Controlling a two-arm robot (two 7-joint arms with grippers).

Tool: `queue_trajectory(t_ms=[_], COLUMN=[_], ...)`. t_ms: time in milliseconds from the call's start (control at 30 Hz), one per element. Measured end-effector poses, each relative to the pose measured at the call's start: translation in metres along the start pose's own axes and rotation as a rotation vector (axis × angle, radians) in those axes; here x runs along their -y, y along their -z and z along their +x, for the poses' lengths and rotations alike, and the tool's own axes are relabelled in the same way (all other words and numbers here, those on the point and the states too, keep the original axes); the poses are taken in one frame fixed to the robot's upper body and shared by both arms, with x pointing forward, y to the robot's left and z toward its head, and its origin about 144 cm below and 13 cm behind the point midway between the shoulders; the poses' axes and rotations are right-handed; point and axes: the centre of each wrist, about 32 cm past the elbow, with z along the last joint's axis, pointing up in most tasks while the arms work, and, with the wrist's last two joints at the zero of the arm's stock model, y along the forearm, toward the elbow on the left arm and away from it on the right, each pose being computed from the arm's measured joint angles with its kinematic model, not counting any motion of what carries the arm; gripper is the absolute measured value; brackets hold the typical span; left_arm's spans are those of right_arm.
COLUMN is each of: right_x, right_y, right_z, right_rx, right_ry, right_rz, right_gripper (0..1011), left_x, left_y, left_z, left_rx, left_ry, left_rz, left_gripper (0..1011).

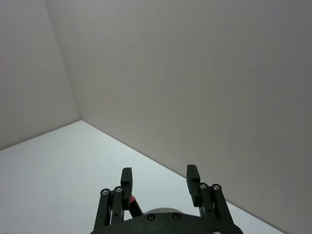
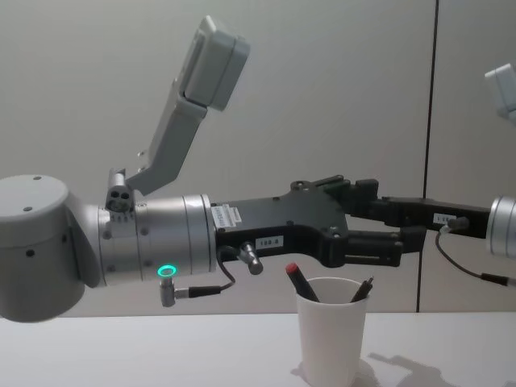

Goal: Place the pen into the pen holder.

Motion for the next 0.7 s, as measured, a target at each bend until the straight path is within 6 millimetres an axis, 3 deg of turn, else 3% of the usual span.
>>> queue_trajectory(t_ms=[367, 700], right_x=[0.0011, 0.0015], right_y=[0.0003, 0.0005], right_z=[-0.0004, -0.0006], right_rx=[0.001, 0.0], right_ry=[-0.004, -0.006], right_rz=[0.001, 0.002], right_gripper=[969, 1002], left_x=[0.0, 0.0], left_y=[0.0, 0.0], left_z=[0.0, 0.0], left_rx=[0.0, 0.0], left_ry=[0.0, 0.0], left_rz=[0.0, 0.0], left_gripper=[1003, 1003])
